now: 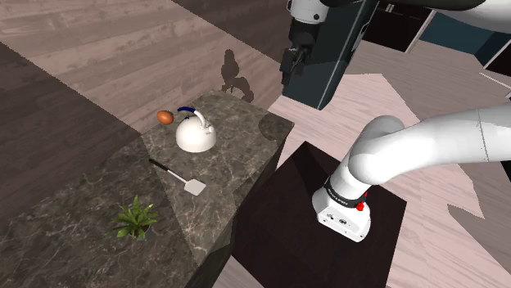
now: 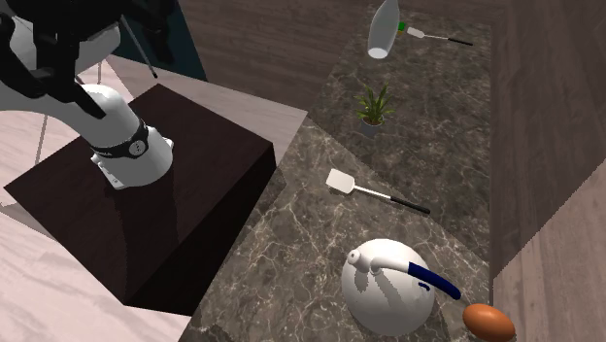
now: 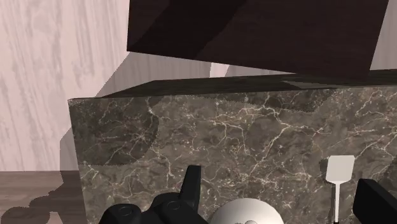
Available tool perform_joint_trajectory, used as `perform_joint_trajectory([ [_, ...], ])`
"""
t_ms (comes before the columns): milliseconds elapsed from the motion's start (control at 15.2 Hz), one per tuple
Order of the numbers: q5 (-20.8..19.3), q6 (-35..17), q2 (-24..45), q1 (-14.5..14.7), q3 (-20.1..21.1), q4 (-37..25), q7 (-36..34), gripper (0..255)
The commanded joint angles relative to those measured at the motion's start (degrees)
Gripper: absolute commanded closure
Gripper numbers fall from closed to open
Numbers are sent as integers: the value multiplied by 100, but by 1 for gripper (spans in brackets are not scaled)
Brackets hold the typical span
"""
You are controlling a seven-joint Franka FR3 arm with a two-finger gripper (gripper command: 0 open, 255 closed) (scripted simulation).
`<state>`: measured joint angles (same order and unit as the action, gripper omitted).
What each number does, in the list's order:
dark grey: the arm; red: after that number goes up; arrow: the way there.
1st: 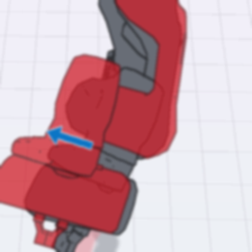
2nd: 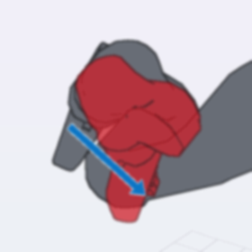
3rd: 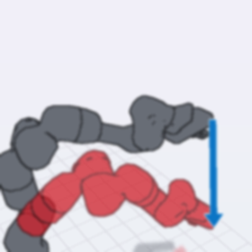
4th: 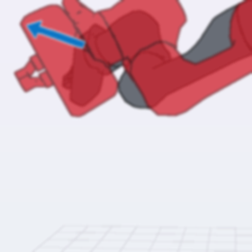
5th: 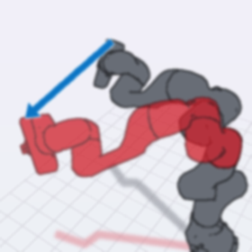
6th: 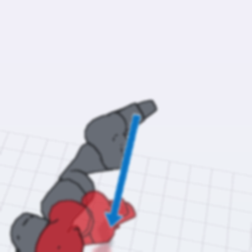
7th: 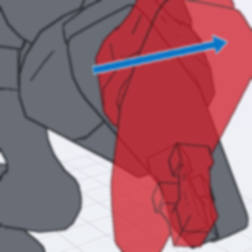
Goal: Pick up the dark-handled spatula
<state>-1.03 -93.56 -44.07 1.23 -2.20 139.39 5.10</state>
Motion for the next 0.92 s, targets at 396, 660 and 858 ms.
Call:
perform_joint_trajectory([
  [396,252,-1169,620,208,359,470,-358,0],
  [660,386,-1966,1208,341,602,623,-590,0],
  [858,455,-2555,1730,427,786,647,-766,0],
])
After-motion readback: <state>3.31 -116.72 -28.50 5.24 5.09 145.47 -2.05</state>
